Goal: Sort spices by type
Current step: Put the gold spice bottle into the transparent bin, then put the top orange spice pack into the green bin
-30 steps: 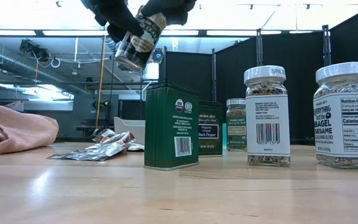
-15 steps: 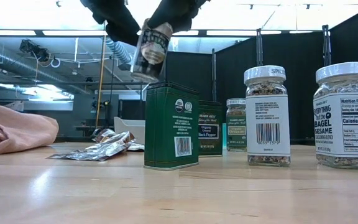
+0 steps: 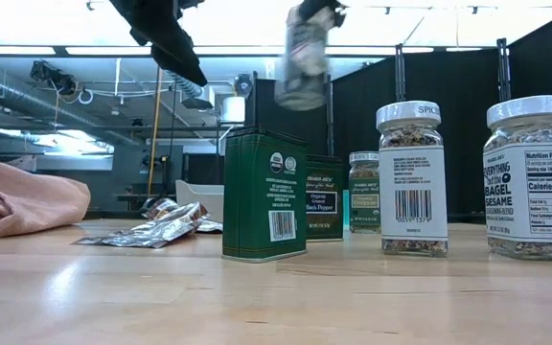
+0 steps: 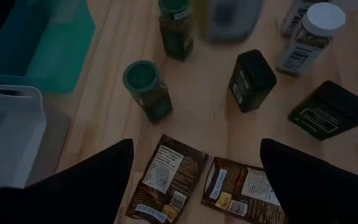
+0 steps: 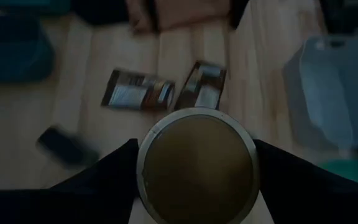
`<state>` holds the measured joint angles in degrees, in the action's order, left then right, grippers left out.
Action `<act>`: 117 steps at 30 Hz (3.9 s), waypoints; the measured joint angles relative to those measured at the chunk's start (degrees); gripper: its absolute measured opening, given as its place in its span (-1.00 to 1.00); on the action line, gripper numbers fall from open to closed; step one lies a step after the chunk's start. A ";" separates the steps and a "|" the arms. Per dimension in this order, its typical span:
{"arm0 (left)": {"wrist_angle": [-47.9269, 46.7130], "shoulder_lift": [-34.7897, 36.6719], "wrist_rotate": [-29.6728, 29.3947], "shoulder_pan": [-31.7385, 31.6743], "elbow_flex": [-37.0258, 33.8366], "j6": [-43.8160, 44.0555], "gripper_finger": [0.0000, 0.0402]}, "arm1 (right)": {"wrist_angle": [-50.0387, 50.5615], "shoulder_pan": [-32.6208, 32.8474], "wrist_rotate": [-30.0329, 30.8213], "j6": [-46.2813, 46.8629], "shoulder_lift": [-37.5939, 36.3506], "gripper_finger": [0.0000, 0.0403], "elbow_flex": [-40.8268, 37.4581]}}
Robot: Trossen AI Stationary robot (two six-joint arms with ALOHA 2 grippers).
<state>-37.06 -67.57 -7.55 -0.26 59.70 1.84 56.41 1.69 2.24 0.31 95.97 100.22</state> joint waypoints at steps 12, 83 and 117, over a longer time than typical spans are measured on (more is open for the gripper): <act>0.46 0.00 -0.03 -0.52 0.00 -4.53 0.76 | 8.95 14.98 2.99 25.87 -11.32 0.42 0.07; 9.06 -0.02 -4.57 -5.40 -0.04 -4.61 0.76 | 28.24 62.80 21.27 122.60 9.89 0.43 -12.31; 10.62 -0.02 2.39 -8.08 -0.04 -4.41 0.76 | 23.60 61.02 14.23 117.97 9.41 0.84 -15.47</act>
<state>-26.44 -67.59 -5.16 -8.34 59.66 -2.57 80.01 62.71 16.47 118.28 105.38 84.75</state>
